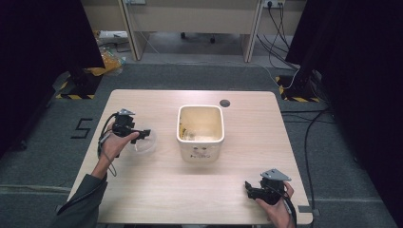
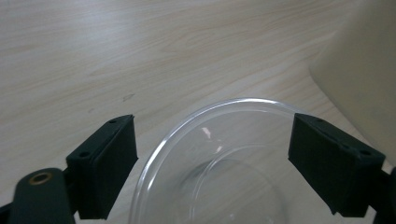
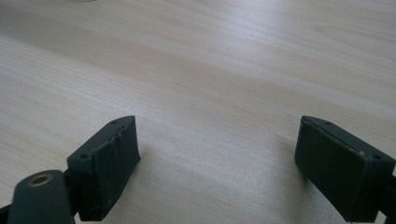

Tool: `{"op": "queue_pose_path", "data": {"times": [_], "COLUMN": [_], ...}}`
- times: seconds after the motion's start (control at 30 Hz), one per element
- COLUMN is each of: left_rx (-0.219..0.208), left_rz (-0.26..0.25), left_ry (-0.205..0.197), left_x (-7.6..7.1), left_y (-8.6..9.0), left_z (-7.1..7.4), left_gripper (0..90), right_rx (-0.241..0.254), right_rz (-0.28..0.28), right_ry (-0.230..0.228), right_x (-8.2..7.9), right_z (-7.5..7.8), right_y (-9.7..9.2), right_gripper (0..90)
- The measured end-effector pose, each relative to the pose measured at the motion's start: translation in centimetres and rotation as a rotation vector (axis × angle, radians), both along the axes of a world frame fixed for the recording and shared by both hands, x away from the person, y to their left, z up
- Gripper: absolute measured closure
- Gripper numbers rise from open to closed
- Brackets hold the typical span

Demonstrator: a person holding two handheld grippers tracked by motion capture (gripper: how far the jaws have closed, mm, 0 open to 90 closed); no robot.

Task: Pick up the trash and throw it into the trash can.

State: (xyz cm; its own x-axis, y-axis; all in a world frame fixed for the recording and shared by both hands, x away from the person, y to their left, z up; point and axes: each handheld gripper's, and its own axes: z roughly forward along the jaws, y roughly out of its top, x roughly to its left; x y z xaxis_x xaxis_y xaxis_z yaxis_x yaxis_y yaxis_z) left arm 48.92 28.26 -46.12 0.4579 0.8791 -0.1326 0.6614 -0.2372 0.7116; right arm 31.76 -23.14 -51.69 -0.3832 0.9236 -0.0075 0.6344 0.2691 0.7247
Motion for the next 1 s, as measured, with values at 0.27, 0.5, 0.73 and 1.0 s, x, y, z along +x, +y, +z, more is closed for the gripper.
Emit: {"op": "queue_pose_path", "data": {"times": [0.27,0.5,0.73,1.0], "left_rx": [-0.036,-0.054,-0.070,-0.106], "left_rz": [-0.033,-0.067,-0.092,-0.153], "left_ry": [0.001,-0.027,-0.051,-0.044], "left_x": [-1.9,-5.0,-8.7,-11.5], "left_y": [-0.2,-1.6,-3.1,-4.8], "left_z": [-0.3,-0.5,-0.8,-1.1], "left_gripper": [15.7,17.8,17.8,16.8], "right_rx": [-0.002,-0.001,0.007,0.025], "right_rz": [0.001,0.000,0.006,0.052], "right_ry": [0.001,0.002,0.000,-0.029], "right_x": [0.0,0.0,-0.1,-0.5], "right_z": [0.0,0.0,0.1,0.6], "right_y": [0.0,0.0,-0.1,1.4], "right_gripper": [13.8,13.8,17.2,18.7]}}
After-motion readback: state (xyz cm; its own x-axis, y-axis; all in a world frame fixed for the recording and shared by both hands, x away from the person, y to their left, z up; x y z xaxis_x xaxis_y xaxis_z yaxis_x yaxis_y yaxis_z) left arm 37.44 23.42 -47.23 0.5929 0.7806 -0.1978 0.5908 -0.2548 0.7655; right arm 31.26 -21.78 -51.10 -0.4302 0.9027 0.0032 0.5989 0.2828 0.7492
